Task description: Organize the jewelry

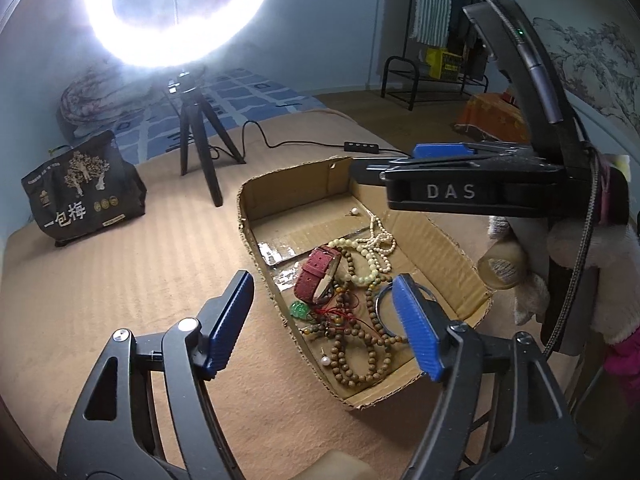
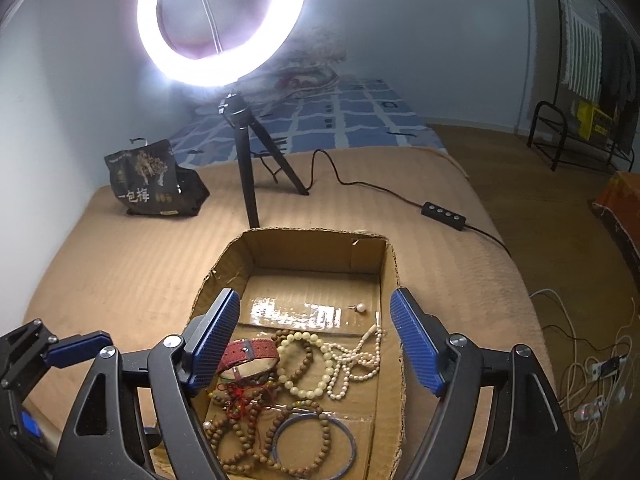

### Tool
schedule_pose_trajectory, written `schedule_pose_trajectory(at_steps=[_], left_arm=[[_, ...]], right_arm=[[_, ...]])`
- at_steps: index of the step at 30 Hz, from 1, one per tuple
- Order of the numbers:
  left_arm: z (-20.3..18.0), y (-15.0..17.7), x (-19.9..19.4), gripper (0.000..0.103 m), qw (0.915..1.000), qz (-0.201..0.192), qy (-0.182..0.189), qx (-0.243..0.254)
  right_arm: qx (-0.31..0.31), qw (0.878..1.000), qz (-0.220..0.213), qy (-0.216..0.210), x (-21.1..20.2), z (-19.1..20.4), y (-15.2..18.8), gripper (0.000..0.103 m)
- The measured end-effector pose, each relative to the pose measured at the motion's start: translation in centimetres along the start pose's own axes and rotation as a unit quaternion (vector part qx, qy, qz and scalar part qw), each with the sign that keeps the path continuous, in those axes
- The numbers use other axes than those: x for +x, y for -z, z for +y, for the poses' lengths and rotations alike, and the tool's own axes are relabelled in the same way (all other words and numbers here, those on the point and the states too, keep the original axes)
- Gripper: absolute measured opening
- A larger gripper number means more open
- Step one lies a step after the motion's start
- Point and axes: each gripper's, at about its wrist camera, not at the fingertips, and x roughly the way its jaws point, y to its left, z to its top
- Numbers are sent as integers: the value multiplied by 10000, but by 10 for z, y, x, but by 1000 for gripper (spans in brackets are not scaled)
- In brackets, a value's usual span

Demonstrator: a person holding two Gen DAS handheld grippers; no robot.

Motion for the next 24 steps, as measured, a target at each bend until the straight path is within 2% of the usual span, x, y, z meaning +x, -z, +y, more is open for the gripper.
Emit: schedule_pose_trajectory(at_steps=[11,21,24], left_arm=[[8,-2,-31,77,9998,-132,-163,17],[20,-10,-89,79,9983,-432,-374,-69],[20,-13,-110,82,9975,-557,-428,-58]], right_arm=[[-114,9994,-154,293,-32,14,-5,78],[-212,9978,-461,434,-87,36,-10,79],[-248,9970,-541,500,-105,43,-10,79]])
